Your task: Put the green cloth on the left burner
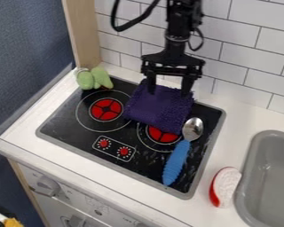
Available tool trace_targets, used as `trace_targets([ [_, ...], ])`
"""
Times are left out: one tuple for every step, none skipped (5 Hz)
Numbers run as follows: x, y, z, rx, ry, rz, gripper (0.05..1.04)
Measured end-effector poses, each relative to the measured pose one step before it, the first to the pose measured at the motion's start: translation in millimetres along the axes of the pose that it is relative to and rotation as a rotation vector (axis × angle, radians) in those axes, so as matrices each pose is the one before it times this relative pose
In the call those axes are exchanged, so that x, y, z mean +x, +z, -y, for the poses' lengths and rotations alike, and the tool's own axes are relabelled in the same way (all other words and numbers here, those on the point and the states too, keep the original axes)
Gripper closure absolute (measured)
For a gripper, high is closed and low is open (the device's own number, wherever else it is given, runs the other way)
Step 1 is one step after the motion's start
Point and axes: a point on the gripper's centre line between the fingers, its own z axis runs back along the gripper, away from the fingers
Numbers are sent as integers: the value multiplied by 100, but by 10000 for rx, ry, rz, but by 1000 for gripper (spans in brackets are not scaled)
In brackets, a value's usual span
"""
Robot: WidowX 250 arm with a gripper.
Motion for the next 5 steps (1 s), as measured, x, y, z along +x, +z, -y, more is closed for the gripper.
trace_targets([
  [-461, -859, -213, -182, 138, -71, 83],
  [-212, -693, -251, 207, -3, 141, 83],
  [-856, -521, 477, 244, -215, 113, 83],
  [-498, -201, -300, -83, 55, -76, 83],
  [-1072, -62, -705, 19, 212, -156, 83],
])
